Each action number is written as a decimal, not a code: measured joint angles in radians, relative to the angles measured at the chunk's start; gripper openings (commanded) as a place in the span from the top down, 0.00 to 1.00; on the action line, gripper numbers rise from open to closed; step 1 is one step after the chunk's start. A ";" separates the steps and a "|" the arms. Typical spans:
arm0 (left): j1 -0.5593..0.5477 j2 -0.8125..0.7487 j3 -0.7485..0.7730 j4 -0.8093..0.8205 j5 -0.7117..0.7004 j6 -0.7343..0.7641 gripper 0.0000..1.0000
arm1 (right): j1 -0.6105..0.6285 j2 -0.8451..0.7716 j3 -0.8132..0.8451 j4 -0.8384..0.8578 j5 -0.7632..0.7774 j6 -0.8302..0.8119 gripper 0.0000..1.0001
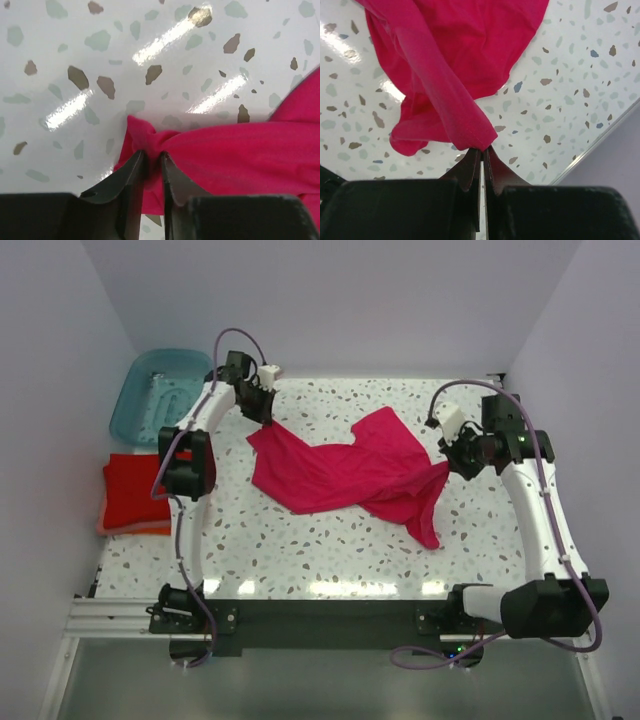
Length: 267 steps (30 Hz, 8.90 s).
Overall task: Fold and stack the t-shirts
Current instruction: Flatten the tshirt out
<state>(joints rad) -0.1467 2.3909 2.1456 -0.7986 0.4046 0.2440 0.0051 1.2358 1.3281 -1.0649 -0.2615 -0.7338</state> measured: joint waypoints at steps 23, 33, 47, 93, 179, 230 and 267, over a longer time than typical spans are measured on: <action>-0.096 -0.595 -0.791 -0.106 0.131 0.621 0.44 | 0.000 0.035 -0.036 0.082 0.031 0.038 1.00; -0.202 -0.593 -0.935 0.027 0.057 0.935 0.43 | 0.000 0.066 -0.036 0.062 0.032 0.038 1.00; -0.238 -0.712 -1.080 -0.037 -0.017 1.145 1.00 | 0.000 -0.017 -0.040 -0.023 0.024 0.038 1.00; -0.037 -0.549 -0.911 0.140 0.219 -0.092 0.57 | 0.000 0.248 0.036 0.077 0.088 0.138 1.00; 0.029 -0.785 -0.388 0.529 -0.052 -0.107 1.00 | -0.053 0.333 0.690 0.765 0.367 0.251 1.00; 0.069 -0.542 -0.635 0.183 0.167 0.349 1.00 | -0.056 0.245 0.059 0.304 0.042 -0.103 1.00; 0.065 -0.444 -0.816 0.078 0.025 0.364 0.54 | 0.018 0.590 -0.023 0.130 0.227 0.068 0.71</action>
<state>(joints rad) -0.0818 1.9469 1.3296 -0.7204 0.4294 0.6075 0.0231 1.8256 1.3056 -0.9348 -0.0345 -0.6659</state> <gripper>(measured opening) 0.473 0.305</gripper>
